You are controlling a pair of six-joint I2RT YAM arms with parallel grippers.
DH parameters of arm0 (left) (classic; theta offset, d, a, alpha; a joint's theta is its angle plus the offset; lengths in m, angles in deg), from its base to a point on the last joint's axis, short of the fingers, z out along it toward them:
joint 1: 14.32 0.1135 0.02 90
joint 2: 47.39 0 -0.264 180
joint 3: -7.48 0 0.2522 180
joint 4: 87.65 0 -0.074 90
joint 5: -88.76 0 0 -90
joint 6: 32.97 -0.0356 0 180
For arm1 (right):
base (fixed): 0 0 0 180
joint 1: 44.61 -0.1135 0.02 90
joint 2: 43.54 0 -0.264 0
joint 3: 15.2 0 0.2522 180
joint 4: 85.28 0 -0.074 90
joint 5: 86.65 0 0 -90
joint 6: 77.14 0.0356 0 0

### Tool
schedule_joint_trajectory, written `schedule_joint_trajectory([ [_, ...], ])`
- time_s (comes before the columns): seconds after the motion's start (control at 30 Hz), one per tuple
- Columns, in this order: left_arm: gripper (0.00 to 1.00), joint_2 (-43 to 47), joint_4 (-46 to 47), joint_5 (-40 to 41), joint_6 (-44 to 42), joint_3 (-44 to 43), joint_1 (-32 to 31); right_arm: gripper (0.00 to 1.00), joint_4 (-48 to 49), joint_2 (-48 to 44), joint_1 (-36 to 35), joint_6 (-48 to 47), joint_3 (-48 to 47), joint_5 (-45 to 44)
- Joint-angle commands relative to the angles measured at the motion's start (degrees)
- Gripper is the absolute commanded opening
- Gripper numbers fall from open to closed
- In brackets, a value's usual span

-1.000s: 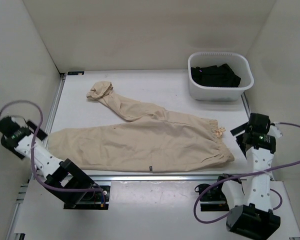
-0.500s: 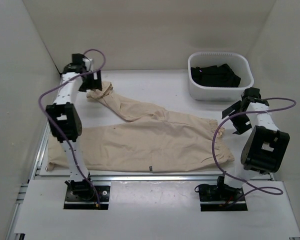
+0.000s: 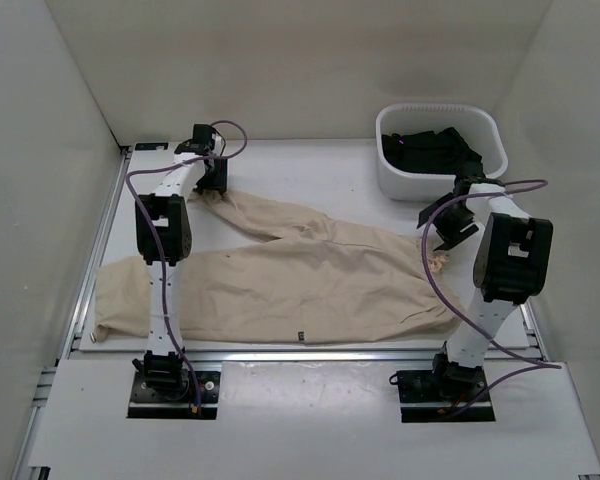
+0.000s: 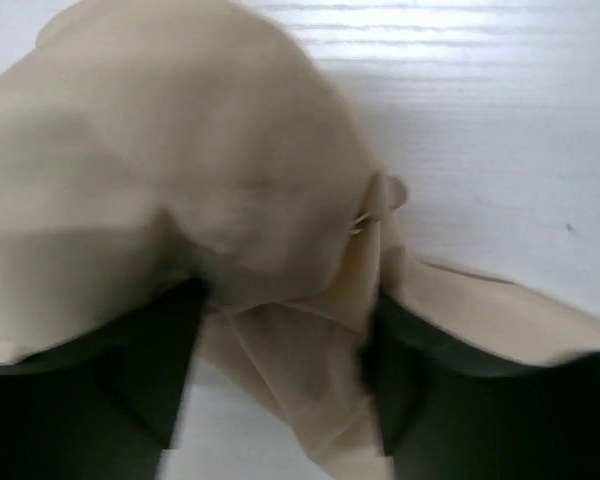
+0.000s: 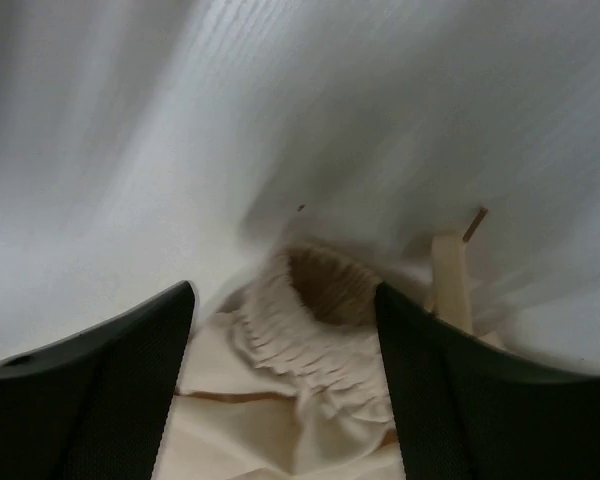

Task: Fold and stack the trousers
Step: Flatten the trousers out

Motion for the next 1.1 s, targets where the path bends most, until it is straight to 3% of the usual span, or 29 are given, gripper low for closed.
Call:
schedule_joint_trajectory([
  [0.0, 0.66, 0.76, 2.65, 3.31, -0.38, 0.42, 0.69, 0.76, 0.25, 3.15, 0.18, 2.23, -0.08, 1.20],
  [0.03, 0.41, 1.28, 3.17, 3.30, -0.38, 0.95, 1.21, 0.58, 0.25, 4.37, 0.18, 2.23, 0.54, 1.20],
  [0.1, 0.16, 2.51, 3.18, 2.78, -0.38, 1.83, 1.22, 0.35, 1.74, 5.17, 0.18, 2.76, 1.77, 1.72],
  [0.13, 0.14, 3.12, 3.18, 2.78, -0.38, 2.53, 1.83, 0.12, 2.36, 5.18, 0.18, 2.76, 2.38, 1.72],
  [0.2, 0.14, 6.81, 3.18, 1.99, -0.38, 5.16, 2.97, 0.00, 2.36, 5.18, 0.18, 2.76, 2.39, 1.72],
  [0.3, 0.29, 14.62, 3.18, -0.46, -0.38, 12.08, 4.38, 0.00, 2.89, 1.77, 0.18, 2.23, 3.53, 0.49],
  [0.5, 0.29, 31.12, 3.18, -4.41, -0.38, 27.04, 8.32, 0.00, 2.28, -8.43, 0.18, -2.50, 6.69, -1.26],
  [0.57, 0.39, 35.80, 1.34, -7.49, -0.38, 34.33, 9.03, 0.00, 1.67, -12.90, 0.18, -3.65, 9.59, -1.26],
  [0.67, 0.43, 44.59, -3.40, -12.85, -0.38, 41.73, 10.88, 0.00, -0.26, -18.00, 0.18, -6.46, 11.44, -1.79],
  [0.7, 0.53, 46.44, -5.07, -14.61, -0.38, 42.70, 11.67, 0.00, -0.27, -19.24, 0.18, -7.86, 12.31, -2.66],
  [0.77, 0.62, 51.10, -9.36, -18.75, -0.38, 44.28, 15.27, 0.00, -0.98, -22.92, 0.18, -8.92, 13.81, -3.98],
  [0.8, 0.62, 52.16, -10.44, -19.54, -0.38, 44.99, 16.67, 0.00, -0.98, -23.99, 0.18, -9.45, 14.34, -3.99],
  [0.93, 0.81, 50.97, -9.66, -15.70, -0.38, 45.52, 21.17, 0.00, 0.08, -26.90, 0.18, -10.25, 16.27, -3.21],
  [0.97, 0.86, 49.20, -8.96, -13.07, -0.38, 43.08, 21.17, 0.00, 0.69, -26.90, 0.18, -10.25, 16.28, -2.15],
  [1.07, 0.89, 39.98, -7.90, -10.51, -0.38, 32.92, 21.17, 0.00, 1.22, -25.59, 0.18, -10.25, 15.75, -0.21],
])
